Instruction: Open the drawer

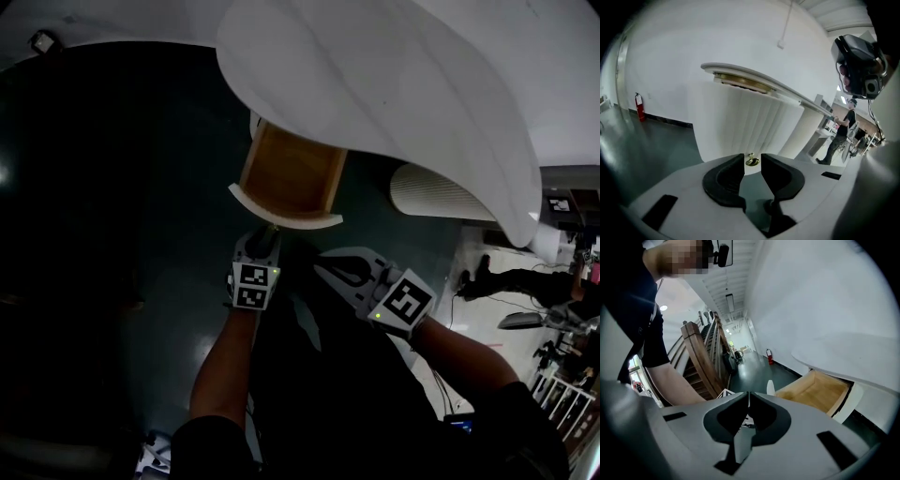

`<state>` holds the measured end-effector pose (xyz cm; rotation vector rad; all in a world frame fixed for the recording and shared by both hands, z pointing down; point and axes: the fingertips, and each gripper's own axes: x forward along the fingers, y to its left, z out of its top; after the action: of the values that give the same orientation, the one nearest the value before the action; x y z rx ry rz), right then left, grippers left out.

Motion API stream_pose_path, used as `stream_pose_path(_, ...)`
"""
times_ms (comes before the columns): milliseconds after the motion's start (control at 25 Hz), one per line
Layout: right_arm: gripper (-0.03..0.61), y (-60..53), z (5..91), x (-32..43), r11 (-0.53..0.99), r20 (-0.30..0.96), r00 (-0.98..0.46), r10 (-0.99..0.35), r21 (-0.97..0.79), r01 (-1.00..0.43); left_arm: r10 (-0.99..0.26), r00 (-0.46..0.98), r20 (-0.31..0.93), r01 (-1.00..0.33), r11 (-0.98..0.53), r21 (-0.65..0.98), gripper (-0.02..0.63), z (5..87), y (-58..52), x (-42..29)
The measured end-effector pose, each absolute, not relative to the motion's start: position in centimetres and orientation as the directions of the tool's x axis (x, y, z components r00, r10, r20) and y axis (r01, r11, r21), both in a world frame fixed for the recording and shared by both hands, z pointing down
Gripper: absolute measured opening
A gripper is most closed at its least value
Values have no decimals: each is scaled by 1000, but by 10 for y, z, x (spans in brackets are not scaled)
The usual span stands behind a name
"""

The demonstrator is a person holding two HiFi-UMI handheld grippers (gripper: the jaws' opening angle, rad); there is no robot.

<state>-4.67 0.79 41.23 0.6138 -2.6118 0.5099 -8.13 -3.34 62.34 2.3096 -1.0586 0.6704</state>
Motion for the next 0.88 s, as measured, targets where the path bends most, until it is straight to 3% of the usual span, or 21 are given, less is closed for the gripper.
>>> stream_pose_path(520, 18, 1, 337, -48, 828, 383, -840, -384, -260, -497, -700, 517, 492, -855, -446, 264, 98, 485, -43, -121)
stream_pose_path(880, 17, -10, 293, -43, 834, 334, -851, -405, -246, -493, -796, 489, 356, -872, -443, 206, 71, 361, -53, -140)
